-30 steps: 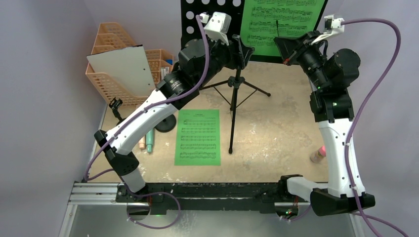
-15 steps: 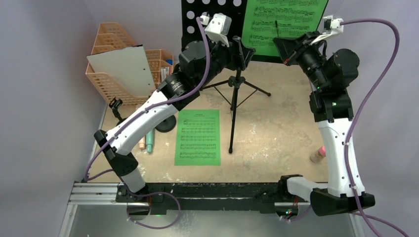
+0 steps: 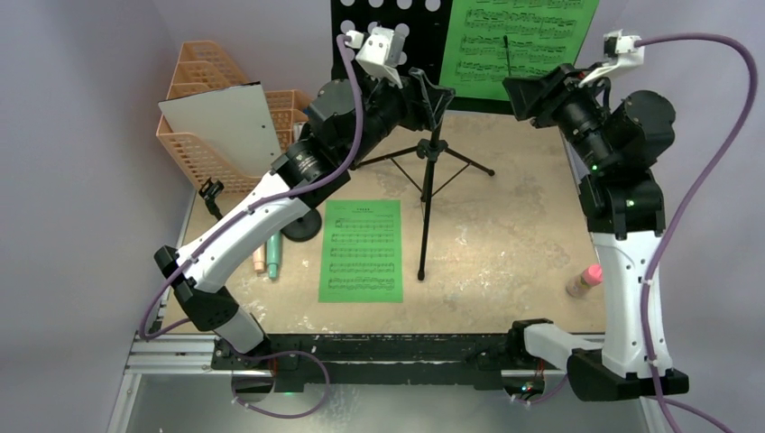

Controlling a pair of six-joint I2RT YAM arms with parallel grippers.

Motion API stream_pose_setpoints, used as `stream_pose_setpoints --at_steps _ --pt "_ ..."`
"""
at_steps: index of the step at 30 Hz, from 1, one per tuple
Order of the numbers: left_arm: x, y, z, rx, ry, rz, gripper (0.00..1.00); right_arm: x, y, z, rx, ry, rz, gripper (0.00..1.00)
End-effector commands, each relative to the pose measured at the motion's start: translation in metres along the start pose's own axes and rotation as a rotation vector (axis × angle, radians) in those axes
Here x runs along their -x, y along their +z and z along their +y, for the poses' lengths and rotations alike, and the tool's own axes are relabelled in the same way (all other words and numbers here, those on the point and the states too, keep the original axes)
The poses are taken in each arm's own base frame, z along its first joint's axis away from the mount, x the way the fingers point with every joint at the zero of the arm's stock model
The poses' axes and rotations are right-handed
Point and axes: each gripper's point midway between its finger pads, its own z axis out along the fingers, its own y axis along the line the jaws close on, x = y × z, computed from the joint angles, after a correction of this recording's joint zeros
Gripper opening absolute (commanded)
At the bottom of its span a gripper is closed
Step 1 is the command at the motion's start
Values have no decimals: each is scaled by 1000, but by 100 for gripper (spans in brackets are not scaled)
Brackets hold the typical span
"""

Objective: Pack up the instrument practice props
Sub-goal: Pick up the sheet music from the music stand.

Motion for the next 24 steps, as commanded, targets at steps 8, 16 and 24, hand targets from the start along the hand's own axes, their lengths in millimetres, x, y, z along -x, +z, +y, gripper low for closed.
stream_pose_setpoints --at_steps 8,16,24 --pt "31 -12 -37 -156 -35 -77 59 44 -29 -33 -296 -13 -91 60" --pt "16 0 -56 -210 -50 -47 60 66 -21 -57 -368 -52 -139 66" --pt "2 15 -67 -232 -76 -42 60 74 -30 -99 -308 -24 -135 68"
